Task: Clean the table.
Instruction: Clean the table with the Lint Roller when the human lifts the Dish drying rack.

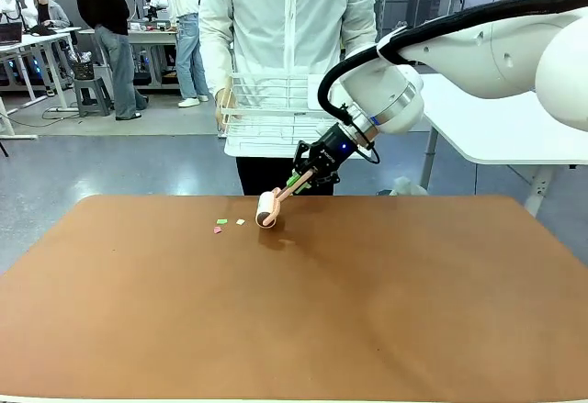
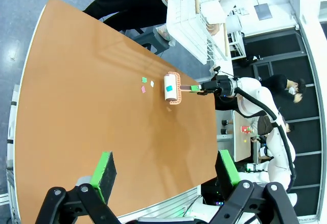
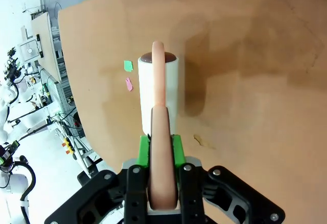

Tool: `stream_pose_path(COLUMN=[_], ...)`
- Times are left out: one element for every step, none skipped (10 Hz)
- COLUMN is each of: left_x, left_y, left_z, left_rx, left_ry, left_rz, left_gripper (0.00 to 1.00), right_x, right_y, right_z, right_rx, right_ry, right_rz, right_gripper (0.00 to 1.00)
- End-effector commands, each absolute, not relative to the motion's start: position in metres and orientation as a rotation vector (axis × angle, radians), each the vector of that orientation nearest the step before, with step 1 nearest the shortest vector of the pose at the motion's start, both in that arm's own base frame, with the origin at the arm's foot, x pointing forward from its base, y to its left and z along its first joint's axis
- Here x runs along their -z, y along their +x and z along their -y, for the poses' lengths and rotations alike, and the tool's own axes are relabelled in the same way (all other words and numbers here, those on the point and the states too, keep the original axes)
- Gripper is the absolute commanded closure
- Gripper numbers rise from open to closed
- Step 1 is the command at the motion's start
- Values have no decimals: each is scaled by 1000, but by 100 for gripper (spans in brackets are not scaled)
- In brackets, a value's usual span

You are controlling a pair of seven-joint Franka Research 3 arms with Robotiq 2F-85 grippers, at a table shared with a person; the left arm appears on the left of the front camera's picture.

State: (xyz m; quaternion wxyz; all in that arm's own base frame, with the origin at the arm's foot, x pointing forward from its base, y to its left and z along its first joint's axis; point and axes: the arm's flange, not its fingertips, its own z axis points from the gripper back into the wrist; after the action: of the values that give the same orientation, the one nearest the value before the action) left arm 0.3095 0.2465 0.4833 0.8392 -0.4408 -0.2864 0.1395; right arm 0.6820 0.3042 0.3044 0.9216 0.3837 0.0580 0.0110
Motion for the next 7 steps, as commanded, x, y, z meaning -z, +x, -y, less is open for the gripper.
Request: stream_pose_path(left_x=[-484, -484, -484, -484, -484, -484, -484], left_y=[307, 307, 307, 307, 307, 307, 307], left_z=[-248, -248, -248, -248, -248, -248, -248], left_rx=[-277, -277, -277, -277, -277, -277, -277], left_ry=[-946, -946, -946, -946, -946, -946, -946], left_rz=[621, 621, 621, 621, 621, 621, 621], left_gripper=[0, 0, 0, 0, 0, 0, 0], right_x=[-305, -302, -298, -294, -289, -288, -290], right_y=[683, 683, 682, 680, 678, 677, 676], right_z=[-312, -314, -317, -321, -325, -328, -331], right_rx=[10, 11, 18, 15, 17, 14, 11], right_ry=[768, 762, 738, 720, 714, 724, 726], right_rz=[-130, -131, -119, -125, -140, -141, -133], right_gripper=[79, 79, 79, 79, 79, 79, 79])
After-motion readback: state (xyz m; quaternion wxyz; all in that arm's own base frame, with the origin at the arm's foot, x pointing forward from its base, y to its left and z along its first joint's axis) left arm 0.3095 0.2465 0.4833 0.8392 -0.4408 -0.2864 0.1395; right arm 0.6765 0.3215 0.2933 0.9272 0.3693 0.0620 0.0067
